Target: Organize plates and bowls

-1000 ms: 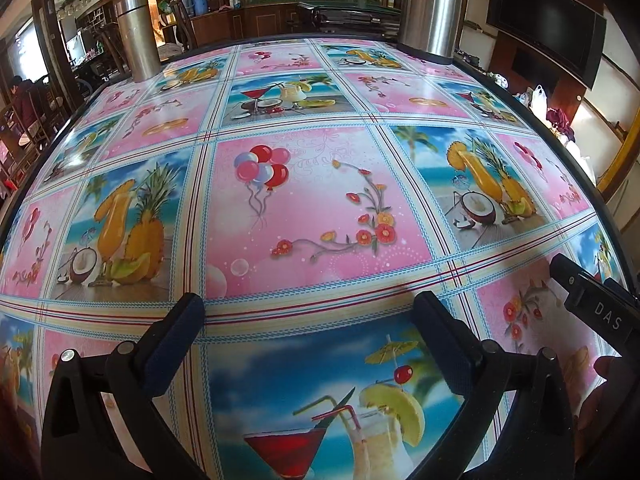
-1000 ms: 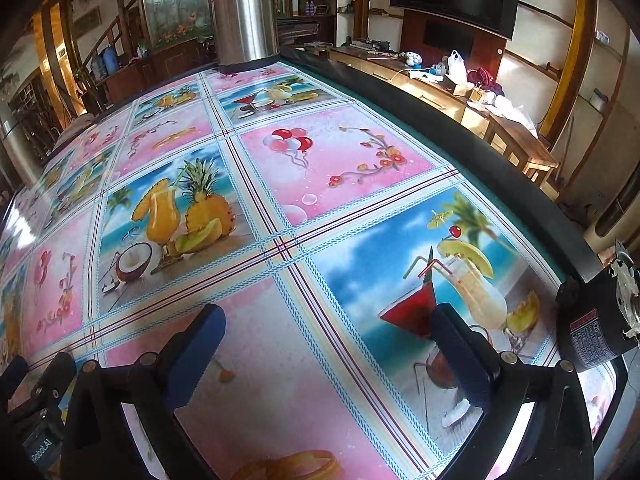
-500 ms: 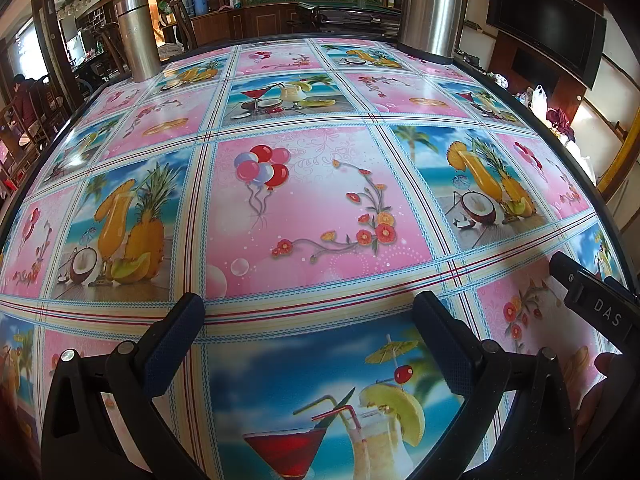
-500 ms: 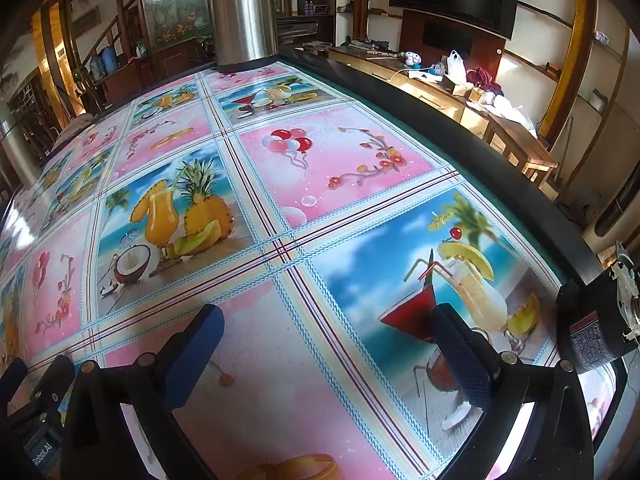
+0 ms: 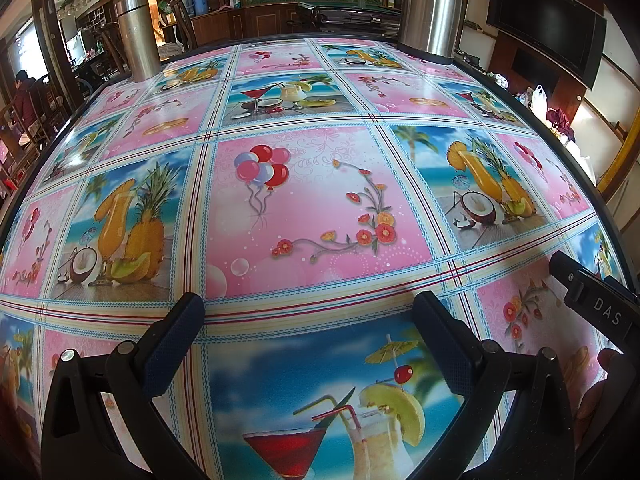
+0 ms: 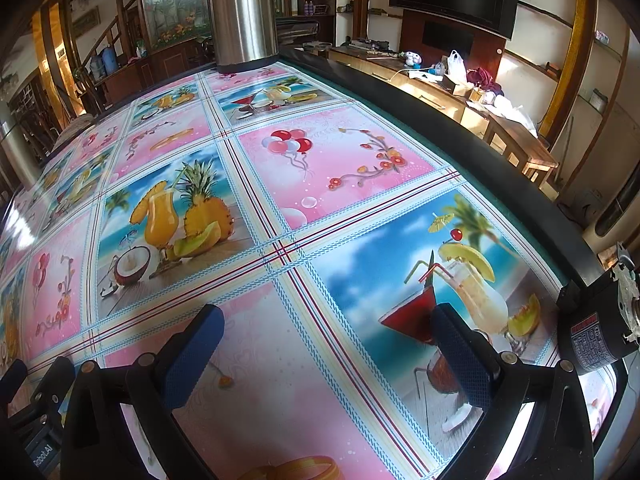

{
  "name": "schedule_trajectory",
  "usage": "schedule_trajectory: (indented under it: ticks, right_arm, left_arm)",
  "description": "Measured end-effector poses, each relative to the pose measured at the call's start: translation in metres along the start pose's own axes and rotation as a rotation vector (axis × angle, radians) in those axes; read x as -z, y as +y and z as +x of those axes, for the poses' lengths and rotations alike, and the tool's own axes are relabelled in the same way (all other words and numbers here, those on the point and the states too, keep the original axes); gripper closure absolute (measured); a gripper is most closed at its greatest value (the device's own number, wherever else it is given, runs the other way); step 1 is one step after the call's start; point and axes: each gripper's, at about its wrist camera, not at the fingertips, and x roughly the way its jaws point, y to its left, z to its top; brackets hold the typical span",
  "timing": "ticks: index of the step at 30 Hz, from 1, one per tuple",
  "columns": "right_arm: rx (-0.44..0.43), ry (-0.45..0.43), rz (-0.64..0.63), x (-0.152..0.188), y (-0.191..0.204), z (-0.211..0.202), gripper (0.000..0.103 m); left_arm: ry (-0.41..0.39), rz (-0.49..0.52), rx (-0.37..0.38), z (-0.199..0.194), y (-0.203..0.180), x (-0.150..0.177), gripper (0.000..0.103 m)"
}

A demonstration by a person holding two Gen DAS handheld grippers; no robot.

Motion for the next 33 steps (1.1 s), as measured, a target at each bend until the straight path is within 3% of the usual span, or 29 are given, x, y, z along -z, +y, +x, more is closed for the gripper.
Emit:
schedule_trajectory:
  ticks: [33]
  right_arm:
    - [-0.006,0.001,-0.012,-0.0024,0.001,0.0009,0.0]
  left_arm:
    - [0.0,0.0,0.0,0.0004,0.0002,0.0,0.0]
